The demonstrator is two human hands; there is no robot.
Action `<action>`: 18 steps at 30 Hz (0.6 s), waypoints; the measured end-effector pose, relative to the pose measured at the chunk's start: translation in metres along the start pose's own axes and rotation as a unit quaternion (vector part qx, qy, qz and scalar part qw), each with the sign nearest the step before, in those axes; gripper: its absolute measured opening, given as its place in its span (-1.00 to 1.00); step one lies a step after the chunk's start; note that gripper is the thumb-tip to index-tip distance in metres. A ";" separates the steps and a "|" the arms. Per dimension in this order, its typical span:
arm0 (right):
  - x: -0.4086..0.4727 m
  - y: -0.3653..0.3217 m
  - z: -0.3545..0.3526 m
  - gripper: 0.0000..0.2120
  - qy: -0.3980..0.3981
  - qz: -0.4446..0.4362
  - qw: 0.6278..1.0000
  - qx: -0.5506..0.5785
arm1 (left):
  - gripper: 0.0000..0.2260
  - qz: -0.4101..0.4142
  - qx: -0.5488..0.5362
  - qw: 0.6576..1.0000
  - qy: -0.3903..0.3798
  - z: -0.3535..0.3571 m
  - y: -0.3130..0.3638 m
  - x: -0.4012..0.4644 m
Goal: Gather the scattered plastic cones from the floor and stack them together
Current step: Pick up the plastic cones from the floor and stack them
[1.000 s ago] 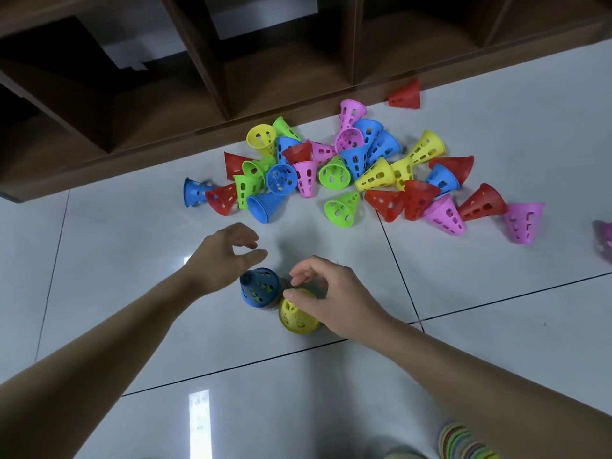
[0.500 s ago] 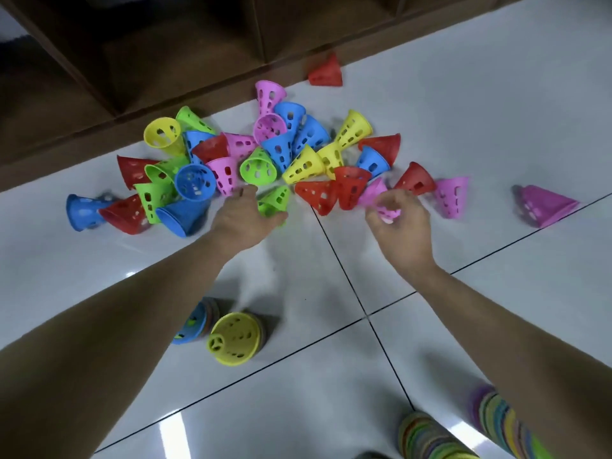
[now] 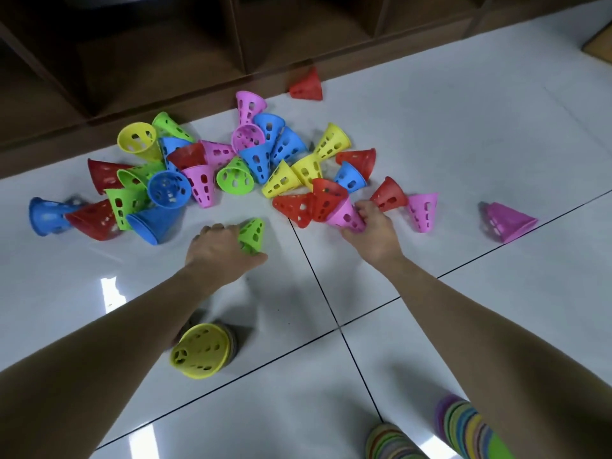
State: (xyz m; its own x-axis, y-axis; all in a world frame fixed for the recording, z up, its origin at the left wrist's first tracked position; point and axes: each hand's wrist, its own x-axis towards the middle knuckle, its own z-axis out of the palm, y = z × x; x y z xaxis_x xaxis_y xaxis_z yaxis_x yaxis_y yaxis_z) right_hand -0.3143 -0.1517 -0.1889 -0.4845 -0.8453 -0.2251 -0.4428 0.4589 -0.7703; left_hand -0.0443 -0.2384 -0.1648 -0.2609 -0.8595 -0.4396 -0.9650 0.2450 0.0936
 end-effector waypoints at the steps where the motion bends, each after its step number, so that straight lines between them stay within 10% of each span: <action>1: 0.000 -0.002 0.001 -0.64 0.001 -0.002 1.000 -0.020 | -0.27 0.002 0.005 1.000 -0.016 -0.002 -0.003 -0.005; 8: -0.024 -0.028 0.007 -0.77 0.017 0.019 0.993 0.119 | -0.16 0.018 -0.203 0.979 0.027 -0.037 -0.030 -0.061; 18: -0.115 -0.107 0.023 -0.92 -0.181 -0.026 0.940 0.288 | -0.42 -0.052 -0.339 0.912 0.226 -0.032 -0.100 -0.196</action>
State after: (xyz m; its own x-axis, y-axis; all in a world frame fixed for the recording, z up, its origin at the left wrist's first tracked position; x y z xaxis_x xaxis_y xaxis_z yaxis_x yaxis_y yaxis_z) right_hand -0.1938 -0.1099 -0.0948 -0.1393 -0.9482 -0.2854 0.0743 0.2774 -0.9579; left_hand 0.1022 -0.1091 -0.0591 -0.0036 -0.9969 -0.0788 -0.7406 -0.0503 0.6701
